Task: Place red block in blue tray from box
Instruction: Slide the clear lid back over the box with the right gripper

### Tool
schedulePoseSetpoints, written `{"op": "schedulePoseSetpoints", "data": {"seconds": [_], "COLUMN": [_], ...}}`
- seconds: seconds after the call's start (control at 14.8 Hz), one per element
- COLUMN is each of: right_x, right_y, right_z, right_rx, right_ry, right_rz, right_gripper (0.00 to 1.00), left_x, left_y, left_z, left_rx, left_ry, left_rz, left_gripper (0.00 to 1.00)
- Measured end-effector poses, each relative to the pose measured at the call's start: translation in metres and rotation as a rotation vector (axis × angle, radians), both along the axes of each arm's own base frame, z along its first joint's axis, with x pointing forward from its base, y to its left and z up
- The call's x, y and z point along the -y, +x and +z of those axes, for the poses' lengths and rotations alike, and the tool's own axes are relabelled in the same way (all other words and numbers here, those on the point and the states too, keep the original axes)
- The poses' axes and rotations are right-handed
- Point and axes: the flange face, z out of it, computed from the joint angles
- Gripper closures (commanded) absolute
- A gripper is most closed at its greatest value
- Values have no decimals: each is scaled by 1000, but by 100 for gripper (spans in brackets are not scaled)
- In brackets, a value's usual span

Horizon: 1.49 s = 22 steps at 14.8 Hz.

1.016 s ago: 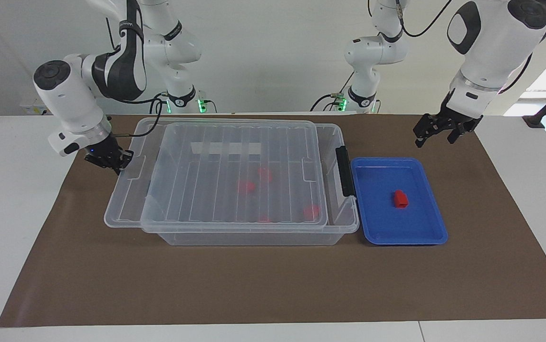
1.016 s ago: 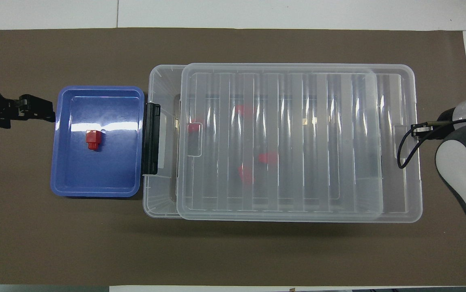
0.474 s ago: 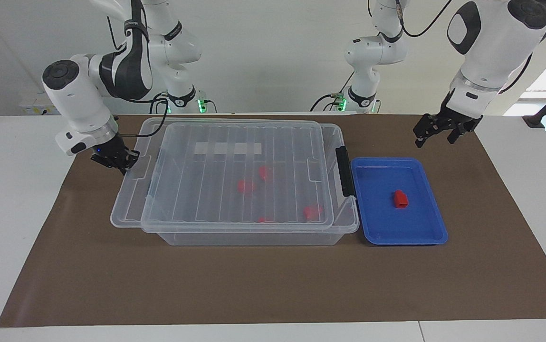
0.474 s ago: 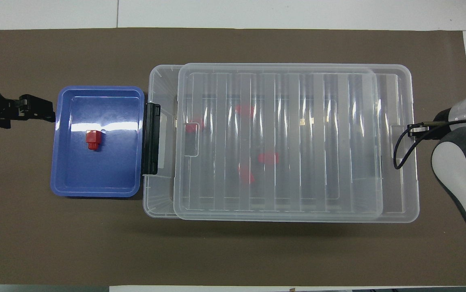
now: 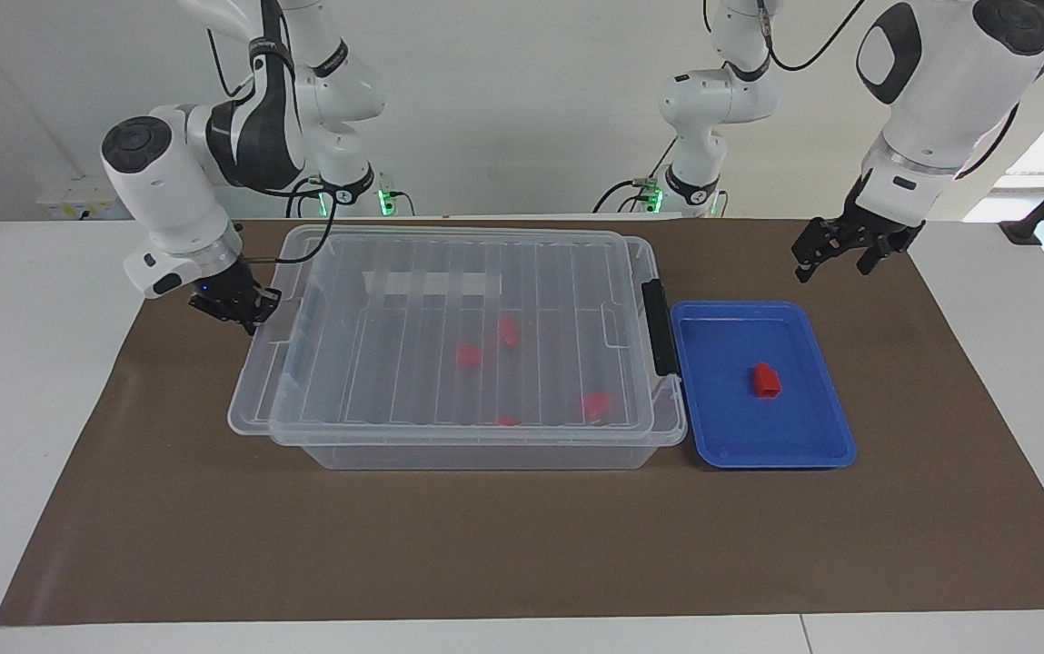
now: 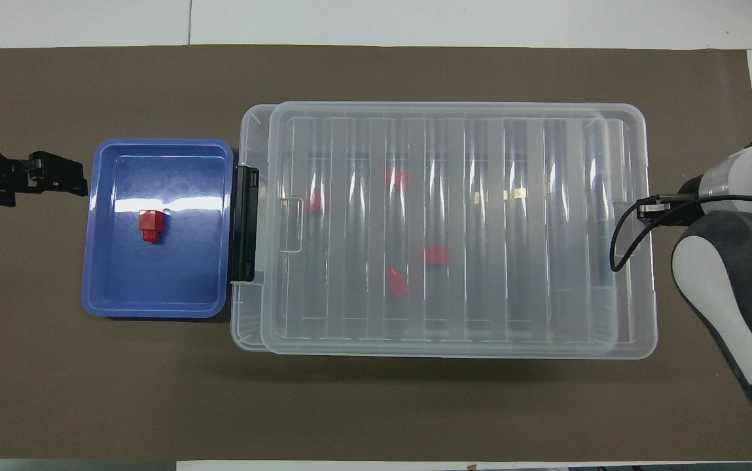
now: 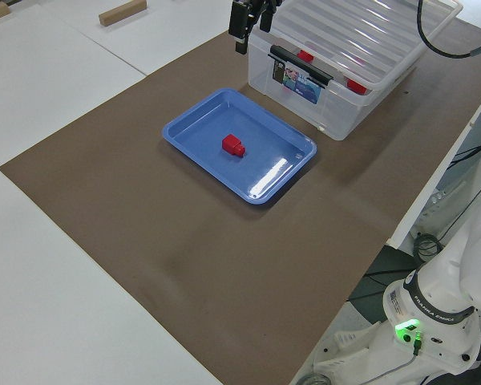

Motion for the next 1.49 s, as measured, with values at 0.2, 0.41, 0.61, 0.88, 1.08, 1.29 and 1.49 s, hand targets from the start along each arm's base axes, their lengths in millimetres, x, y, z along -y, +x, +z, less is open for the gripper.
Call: {"op": "schedulePoseSetpoints", "data": {"seconds": [0.2, 0.41, 0.61, 0.88, 1.08, 1.29, 1.49], "right_x": [-1, -1, -1, -5, -21, -28, -28], "right_y": [0, 0, 0, 0, 0, 0, 0], "right_z": [1, 1, 1, 2, 3, 3, 3], "right_rx": [1, 1, 1, 4, 6, 7, 7], "right_ry": [-1, -1, -1, -3, -2, -2, -1], "right_rz": [-1, -2, -4, -12, -15, -11, -12], "right_gripper": [100, 100, 100, 100, 100, 100, 100], "left_x": [-2, -7, -9, -9, -9, -13, -15], "left_y": [1, 2, 2, 2, 2, 3, 3], "left_z": [0, 1, 1, 1, 1, 1, 1], "left_rx": [4, 11, 14, 14, 14, 14, 14], "left_ry": [0, -1, -1, -1, -1, 0, 0], "left_rz": [2, 2, 0, -1, -6, -23, -29], "left_gripper": [0, 0, 0, 0, 0, 0, 0]}}
